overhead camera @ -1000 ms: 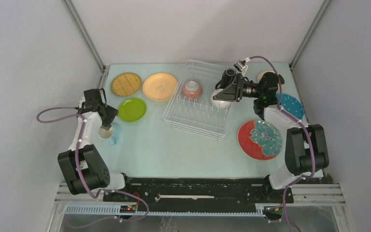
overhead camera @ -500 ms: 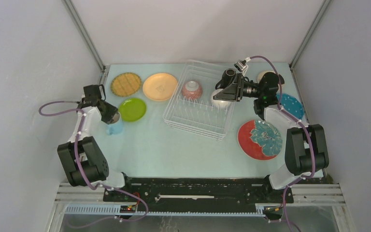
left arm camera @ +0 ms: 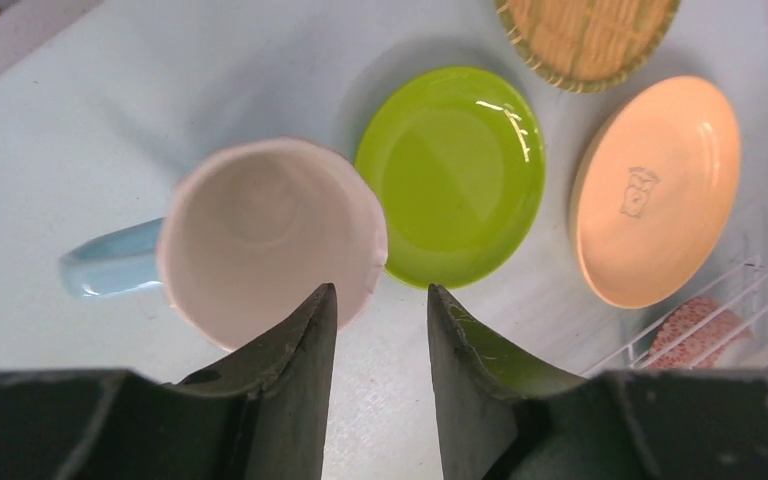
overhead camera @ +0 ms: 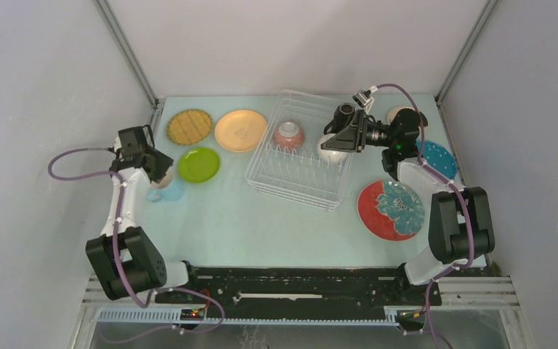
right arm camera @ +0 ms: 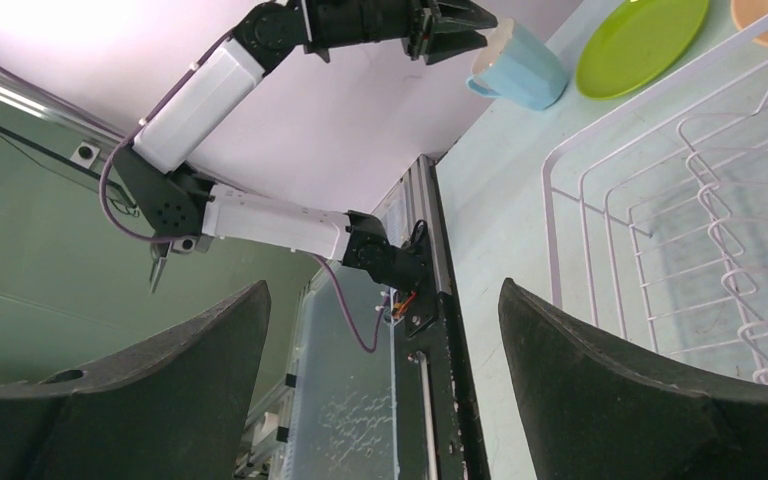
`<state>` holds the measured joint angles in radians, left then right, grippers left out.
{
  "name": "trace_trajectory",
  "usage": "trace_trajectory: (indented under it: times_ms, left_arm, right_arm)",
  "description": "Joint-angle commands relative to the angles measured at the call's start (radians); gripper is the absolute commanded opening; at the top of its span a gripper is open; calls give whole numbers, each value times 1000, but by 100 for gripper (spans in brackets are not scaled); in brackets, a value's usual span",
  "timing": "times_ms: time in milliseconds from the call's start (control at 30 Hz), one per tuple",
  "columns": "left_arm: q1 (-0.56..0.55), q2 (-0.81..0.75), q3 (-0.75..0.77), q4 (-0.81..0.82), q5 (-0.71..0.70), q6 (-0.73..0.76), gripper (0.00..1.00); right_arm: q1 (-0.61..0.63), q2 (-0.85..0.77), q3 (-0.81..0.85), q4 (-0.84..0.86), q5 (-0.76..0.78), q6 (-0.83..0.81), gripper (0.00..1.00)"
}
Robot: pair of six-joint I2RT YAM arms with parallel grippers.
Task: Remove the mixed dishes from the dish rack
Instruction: Place the cup at the center of the board, then pick up the cup from the dish rack.
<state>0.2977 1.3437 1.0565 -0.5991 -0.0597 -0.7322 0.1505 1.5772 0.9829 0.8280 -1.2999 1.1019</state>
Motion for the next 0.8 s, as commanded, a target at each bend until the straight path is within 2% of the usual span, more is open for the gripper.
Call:
trace_trajectory:
  times_ms: [0,167,300,367,433,500,633,767]
  left_arm:
    - [3,-97,-33,28,-46,31,43]
    - [3,-189,-60,54,0,77,41]
    - [2,-312,-142,173,184,182,44]
    - [4,-390,-209,264,316,241,49]
    - [3,-487,-282,352,426,288,65]
    - [-1,-587,-331,383,476,329,76]
    - [-42,-717,-385,394,463,374,91]
    - [-60,-751,-391,403,479,380,94]
  right_arm:
    - [-5,0,22,40,-8,-2,93]
    - [-9,-5,22,38,-14,-29,92]
    - [-16,-9,22,21,-24,-76,93]
    - [-22,-9,22,1,-24,-108,93]
    - [-30,-5,24,-46,-24,-164,93]
    - [-40,-3,50,-192,-15,-264,93]
    - [-63,-5,133,-557,46,-540,93]
    - [-83,-14,189,-742,98,-708,94]
